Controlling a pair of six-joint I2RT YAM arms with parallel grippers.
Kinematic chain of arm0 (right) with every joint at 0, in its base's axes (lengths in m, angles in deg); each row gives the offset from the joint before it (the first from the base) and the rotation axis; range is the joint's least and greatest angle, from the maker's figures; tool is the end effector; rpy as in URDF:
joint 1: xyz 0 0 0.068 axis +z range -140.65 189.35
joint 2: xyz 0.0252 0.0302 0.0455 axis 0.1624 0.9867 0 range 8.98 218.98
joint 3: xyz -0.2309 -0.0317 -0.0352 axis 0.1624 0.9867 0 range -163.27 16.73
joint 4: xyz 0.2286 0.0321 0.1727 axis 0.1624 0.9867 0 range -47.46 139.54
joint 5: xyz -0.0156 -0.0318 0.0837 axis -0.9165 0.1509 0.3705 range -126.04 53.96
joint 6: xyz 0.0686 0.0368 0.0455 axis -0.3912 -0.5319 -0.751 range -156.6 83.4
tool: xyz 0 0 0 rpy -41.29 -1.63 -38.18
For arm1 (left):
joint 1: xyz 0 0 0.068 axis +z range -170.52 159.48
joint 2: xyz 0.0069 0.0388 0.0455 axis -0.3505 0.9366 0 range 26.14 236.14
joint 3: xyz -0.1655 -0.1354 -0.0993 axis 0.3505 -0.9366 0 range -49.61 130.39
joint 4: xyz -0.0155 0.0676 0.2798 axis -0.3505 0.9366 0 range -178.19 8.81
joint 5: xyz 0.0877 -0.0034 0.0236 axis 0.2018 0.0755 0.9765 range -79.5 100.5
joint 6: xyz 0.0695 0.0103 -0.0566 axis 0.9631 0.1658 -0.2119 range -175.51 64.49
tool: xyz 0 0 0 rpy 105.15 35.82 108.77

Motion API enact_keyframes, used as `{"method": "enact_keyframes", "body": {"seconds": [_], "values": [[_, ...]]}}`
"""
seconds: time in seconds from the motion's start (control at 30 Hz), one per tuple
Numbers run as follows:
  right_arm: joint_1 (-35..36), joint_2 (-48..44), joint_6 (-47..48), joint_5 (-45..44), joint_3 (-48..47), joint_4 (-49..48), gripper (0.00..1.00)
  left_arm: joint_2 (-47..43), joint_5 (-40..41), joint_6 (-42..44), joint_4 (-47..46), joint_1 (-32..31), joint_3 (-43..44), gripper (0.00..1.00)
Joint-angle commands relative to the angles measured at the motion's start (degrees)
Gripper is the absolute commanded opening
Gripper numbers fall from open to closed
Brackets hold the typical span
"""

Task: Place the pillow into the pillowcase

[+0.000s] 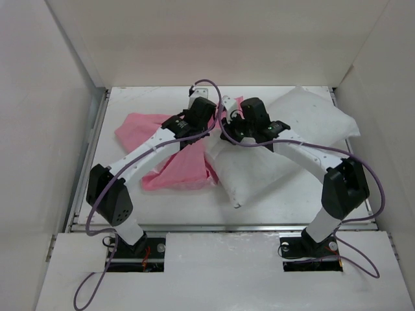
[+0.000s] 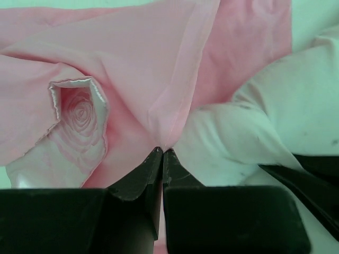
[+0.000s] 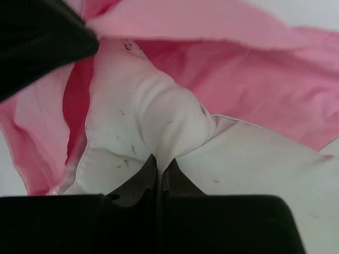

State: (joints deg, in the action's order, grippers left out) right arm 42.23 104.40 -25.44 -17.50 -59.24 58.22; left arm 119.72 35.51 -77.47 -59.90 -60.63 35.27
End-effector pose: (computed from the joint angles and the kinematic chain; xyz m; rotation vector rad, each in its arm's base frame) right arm 0.3573 0.2616 0.2170 -0.9958 1.9658 0.5668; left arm 0.3516 -0.2517 0.2680 0.1039 2.1485 -0.1434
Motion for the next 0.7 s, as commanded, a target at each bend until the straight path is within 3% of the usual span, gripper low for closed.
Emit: {"method": "enact_keyframes", "body": {"seconds": [0.0, 0.27, 0.53, 0.67], "values": [[0.8, -0.4, -4.7, -3.9, -5.8, -13.6, 0.0, -5.1, -0.8, -0.2, -0.2, -2.1, -0.6, 0.0], [0.8, 5.2, -18.5, -15.2, -8.7, -30.9, 0.0, -7.8, -5.3, -1.3, -0.2, -3.6, -3.8, 0.0], [0.3, 14.1, -24.2, -29.3, -13.6, -37.6, 0.0, -11.2, -8.0, -2.4, 1.7, -4.2, -5.7, 0.0], [-1.5, 16.2, -33.4, -38.7, -15.4, -37.7, 0.0, -13.5, -8.0, -2.9, 4.0, -4.2, -6.9, 0.0]]}}
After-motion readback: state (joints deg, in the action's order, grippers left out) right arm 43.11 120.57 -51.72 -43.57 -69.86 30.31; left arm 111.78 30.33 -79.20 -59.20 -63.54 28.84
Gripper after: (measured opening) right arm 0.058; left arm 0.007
